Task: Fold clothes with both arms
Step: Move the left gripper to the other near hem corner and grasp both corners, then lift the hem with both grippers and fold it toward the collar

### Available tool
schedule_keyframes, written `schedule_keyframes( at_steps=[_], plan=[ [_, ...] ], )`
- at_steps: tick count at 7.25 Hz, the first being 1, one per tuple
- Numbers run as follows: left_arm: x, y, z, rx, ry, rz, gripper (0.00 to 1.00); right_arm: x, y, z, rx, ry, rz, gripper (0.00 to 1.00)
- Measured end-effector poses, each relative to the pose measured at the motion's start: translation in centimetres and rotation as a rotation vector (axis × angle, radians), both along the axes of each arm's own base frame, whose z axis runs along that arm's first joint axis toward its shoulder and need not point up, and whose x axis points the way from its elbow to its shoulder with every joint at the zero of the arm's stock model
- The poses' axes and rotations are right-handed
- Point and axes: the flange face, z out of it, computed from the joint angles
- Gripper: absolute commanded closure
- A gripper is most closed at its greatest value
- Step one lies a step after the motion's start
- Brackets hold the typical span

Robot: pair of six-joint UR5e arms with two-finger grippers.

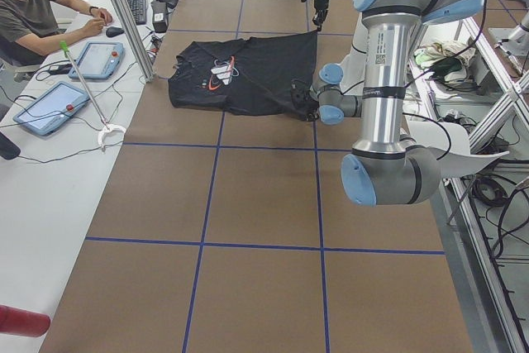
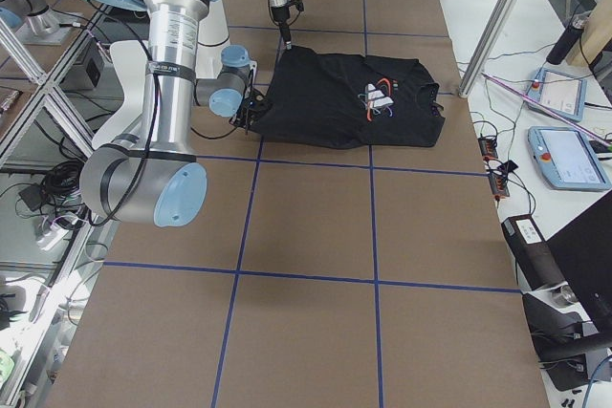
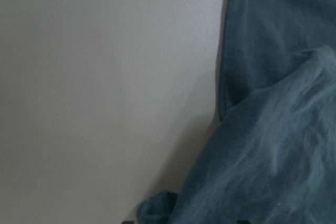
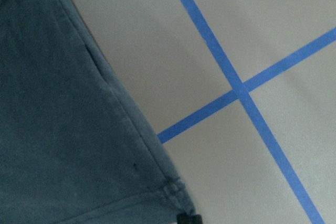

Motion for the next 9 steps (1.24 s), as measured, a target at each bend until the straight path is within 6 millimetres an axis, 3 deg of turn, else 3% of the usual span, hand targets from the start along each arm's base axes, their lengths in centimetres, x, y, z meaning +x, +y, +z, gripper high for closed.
schedule_keyframes(
  at_steps=[1, 7, 9],
  plan=[
    [0.1, 0.0, 0.2, 0.000, -0.005, 0.001, 1.00, 0.0, 0.0, 0.0, 0.000, -0.001, 0.000, 1.00],
    [-1.2, 0.0, -1.6, 0.000, 0.030, -0.005, 1.00, 0.1, 0.0, -0.4, -0.002, -0.008, -0.002, 1.00],
    [-2.1, 1.6, -3.8, -0.030, 0.055, 0.013, 1.00, 0.9, -0.1, -1.1, -0.014, -0.022, -0.007, 1.00]
  ],
)
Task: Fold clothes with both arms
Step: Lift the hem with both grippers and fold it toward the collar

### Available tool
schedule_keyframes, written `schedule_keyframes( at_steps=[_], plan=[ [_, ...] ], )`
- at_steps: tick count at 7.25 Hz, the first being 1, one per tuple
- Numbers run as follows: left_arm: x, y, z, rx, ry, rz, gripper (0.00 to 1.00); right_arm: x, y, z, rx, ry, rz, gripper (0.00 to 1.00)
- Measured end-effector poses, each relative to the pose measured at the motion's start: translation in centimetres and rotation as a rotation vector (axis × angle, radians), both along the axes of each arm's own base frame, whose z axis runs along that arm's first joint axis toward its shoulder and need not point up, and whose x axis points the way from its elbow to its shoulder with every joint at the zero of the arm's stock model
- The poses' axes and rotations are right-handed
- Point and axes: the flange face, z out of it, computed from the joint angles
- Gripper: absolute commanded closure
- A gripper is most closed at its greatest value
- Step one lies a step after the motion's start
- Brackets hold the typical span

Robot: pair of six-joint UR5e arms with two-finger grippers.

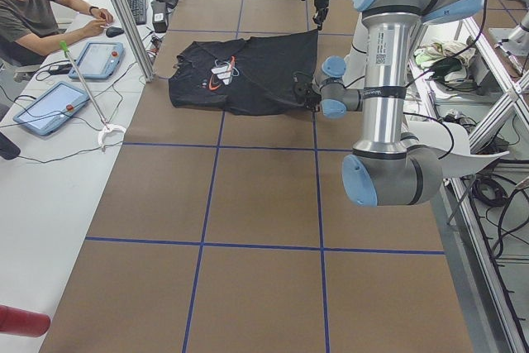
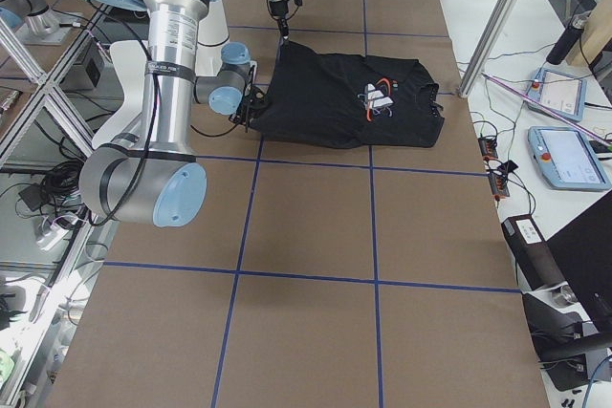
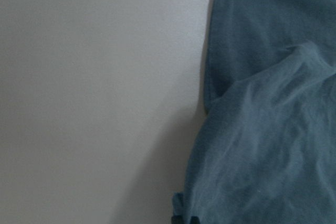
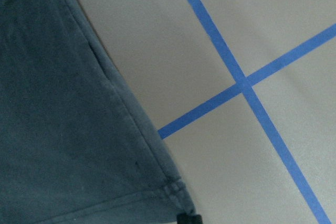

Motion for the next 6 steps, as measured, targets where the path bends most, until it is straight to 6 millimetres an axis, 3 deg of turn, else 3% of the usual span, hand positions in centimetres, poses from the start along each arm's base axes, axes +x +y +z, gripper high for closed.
schedule_keyframes(
  at_steps=[2, 3, 5, 6],
  plan=[
    [-1.1, 2.8, -3.4, -0.056, 0.026, 0.063, 1.00, 1.8, 0.1, -0.3, -0.015, 0.000, -0.010, 1.00],
    [-1.9, 3.2, -4.7, -0.068, 0.045, 0.080, 1.00, 2.8, -0.2, -0.4, -0.032, 0.000, -0.013, 1.00],
    [-4.0, 2.3, -7.1, -0.072, 0.095, 0.074, 1.00, 5.6, -3.2, -1.1, -0.082, -0.033, 0.004, 1.00],
    [-5.4, 0.2, -7.8, -0.077, 0.112, 0.054, 1.00, 7.5, -5.2, -1.7, -0.111, -0.062, 0.016, 1.00]
  ],
)
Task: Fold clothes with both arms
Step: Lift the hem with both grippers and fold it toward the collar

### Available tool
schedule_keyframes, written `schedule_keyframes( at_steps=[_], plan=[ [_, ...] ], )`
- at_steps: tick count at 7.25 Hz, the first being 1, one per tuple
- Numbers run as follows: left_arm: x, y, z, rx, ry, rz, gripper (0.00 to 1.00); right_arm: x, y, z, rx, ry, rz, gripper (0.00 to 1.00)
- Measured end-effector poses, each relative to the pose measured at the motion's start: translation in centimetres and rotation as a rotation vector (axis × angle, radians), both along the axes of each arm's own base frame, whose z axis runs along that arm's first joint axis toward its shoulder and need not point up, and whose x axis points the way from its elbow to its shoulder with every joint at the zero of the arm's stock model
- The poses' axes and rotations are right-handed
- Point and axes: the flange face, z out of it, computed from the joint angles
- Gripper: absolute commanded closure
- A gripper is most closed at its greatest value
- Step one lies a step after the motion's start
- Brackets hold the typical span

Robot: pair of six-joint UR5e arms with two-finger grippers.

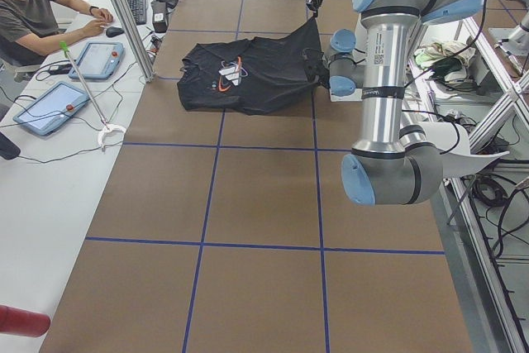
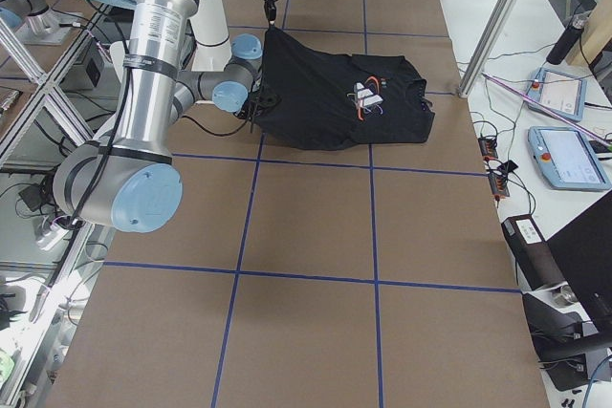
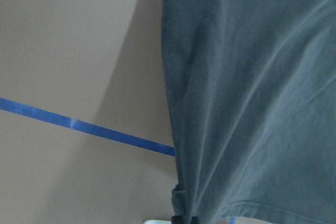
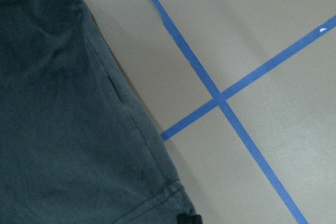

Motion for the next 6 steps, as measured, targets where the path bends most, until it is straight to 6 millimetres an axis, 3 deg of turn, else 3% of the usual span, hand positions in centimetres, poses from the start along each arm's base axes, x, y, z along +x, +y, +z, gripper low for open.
schedule_keyframes(
  at_steps=[3, 5, 6],
  plan=[
    [-3.1, -7.2, -1.5, -0.014, 0.037, -0.096, 1.00, 3.1, -6.2, -2.5, -0.037, -0.032, 0.067, 1.00],
    [-3.0, -12.9, -2.3, -0.019, 0.037, -0.167, 1.00, 3.2, -12.3, -6.7, 0.001, 0.053, 0.045, 1.00],
    [-2.7, -16.1, -2.6, -0.017, 0.022, -0.180, 1.00, 3.5, -15.1, -7.7, 0.010, 0.093, 0.042, 1.00]
  ],
)
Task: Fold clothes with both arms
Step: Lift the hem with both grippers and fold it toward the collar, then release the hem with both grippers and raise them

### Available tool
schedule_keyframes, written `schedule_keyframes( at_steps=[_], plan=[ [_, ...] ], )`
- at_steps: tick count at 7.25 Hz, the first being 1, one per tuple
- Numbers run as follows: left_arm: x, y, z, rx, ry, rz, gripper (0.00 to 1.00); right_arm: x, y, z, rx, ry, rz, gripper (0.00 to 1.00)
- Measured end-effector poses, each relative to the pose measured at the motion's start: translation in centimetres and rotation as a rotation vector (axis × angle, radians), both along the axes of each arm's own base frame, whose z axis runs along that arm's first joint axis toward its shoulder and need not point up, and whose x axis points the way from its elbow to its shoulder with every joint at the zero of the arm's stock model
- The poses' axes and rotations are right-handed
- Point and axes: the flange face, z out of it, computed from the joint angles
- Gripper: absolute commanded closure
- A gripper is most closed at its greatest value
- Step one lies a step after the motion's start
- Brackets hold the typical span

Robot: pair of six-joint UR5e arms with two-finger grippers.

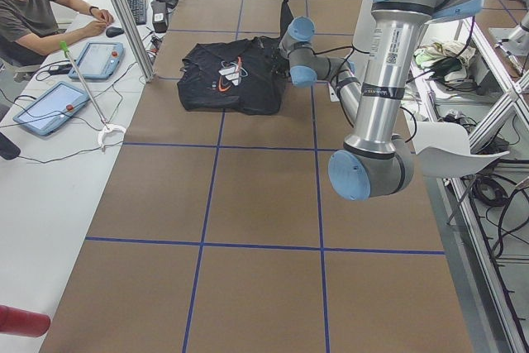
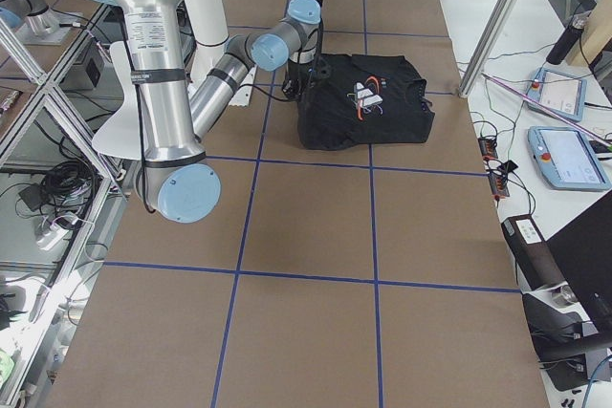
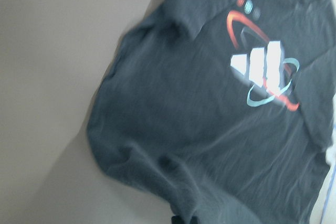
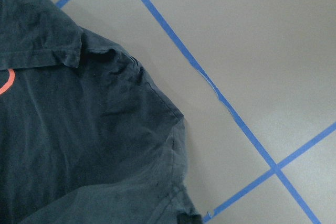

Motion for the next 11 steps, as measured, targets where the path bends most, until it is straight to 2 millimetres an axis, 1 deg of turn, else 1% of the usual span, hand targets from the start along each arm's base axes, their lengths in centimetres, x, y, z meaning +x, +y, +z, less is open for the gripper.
schedule_keyframes(
  at_steps=[1, 2, 3, 4, 5, 6, 7, 8, 9, 10, 11],
  plan=[
    [-0.2, -3.0, 0.2, 0.013, -0.026, -0.023, 1.00, 0.0, -3.1, -0.1, -0.003, 0.027, 0.015, 1.00],
    [-0.4, -5.8, 1.0, 0.029, -0.059, -0.047, 1.00, 0.1, -7.1, 0.1, -0.003, 0.049, 0.036, 1.00],
    [-0.1, -8.2, 1.7, 0.035, -0.088, -0.064, 1.00, 0.5, -11.1, 0.5, 0.002, 0.071, 0.050, 1.00],
    [0.8, -10.3, 1.9, 0.032, -0.106, -0.077, 1.00, 0.4, -14.7, 1.0, 0.005, 0.093, 0.049, 1.00],
    [1.9, -12.5, 1.9, 0.028, -0.121, -0.089, 1.00, -0.6, -18.2, 1.1, 0.003, 0.111, 0.047, 1.00],
    [2.5, -15.1, 1.9, 0.030, -0.142, -0.106, 1.00, -2.0, -21.8, 1.3, 0.004, 0.122, 0.044, 1.00],
    [2.6, -17.6, 2.1, 0.039, -0.169, -0.121, 1.00, -3.3, -25.3, 1.8, 0.015, 0.125, 0.043, 1.00],
    [2.5, -19.6, 2.8, 0.047, -0.196, -0.131, 1.00, -4.5, -28.3, 2.3, 0.024, 0.125, 0.042, 1.00],
    [2.6, -21.2, 3.9, 0.056, -0.215, -0.137, 1.00, -5.8, -30.8, 3.1, 0.032, 0.137, 0.042, 1.00],
    [3.2, -22.8, 5.3, 0.066, -0.217, -0.142, 1.00, -7.0, -32.5, 4.6, 0.053, 0.157, 0.047, 1.00],
    [4.0, -24.1, 6.6, 0.077, -0.212, -0.147, 0.88, -8.2, -33.4, 6.1, 0.074, 0.169, 0.047, 1.00]
  ],
)
